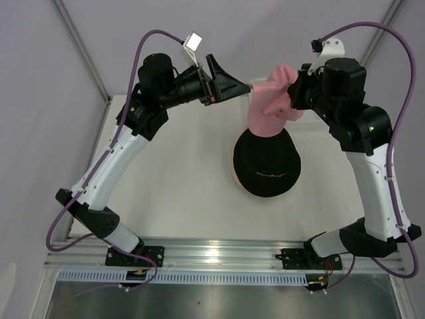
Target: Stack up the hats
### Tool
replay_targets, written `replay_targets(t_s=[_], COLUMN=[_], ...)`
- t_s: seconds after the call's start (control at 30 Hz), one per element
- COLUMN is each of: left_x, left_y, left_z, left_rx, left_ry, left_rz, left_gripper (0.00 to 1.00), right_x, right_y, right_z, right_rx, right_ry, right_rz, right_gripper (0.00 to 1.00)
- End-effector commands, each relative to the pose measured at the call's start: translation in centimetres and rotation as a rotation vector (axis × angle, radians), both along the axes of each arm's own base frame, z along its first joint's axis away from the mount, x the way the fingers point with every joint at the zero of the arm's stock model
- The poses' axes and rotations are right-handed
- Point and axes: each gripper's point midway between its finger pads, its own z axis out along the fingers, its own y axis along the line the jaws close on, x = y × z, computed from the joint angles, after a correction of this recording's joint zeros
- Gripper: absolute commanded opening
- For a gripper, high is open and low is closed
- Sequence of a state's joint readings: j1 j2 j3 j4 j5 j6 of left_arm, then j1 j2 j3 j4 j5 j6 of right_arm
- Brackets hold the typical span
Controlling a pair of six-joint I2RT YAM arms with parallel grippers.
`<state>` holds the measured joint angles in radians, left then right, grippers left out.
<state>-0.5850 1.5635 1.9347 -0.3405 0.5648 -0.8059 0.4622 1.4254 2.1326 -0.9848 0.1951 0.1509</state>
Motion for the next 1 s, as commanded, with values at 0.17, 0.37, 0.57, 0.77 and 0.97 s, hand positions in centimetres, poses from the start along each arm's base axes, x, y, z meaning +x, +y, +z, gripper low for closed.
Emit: replay_targets(t_s=[0.17, 0.37, 0.57, 0.77, 0.97], left_x=[-1.9, -1.1, -0.1, 1.0, 0.9], left_y=[-1.3, -2.6, -5.0, -4.8, -1.7], left_z=[0.9, 2.3, 0.9, -2.3, -7.5], left_rx=[-0.061, -0.130, -0.124, -0.064, 0.011], left_ry=[0.162, 0.143, 0.170, 0.223, 0.296], left_rz=[0.084, 0.139, 0.190, 0.276, 0.410], left_gripper=[1.00, 1.00, 0.81, 0.35, 0.01], right_x=[-0.4, -1.3, -2.6, -4.1, -6.3], right_y=[-0.9, 0.0, 0.6, 1.7, 2.0], right_z=[2.2, 0.5, 1.3, 0.3, -1.0], right_rx=[-0.057, -0.126, -0.081, -0.041, -0.015], right_ry=[-0.057, -0.012, -0.028, 0.013, 0.069], right_rz=[-0.038, -0.020, 0.011, 0.079, 0.137], right_gripper=[0.00, 0.00, 0.00, 0.00, 0.00])
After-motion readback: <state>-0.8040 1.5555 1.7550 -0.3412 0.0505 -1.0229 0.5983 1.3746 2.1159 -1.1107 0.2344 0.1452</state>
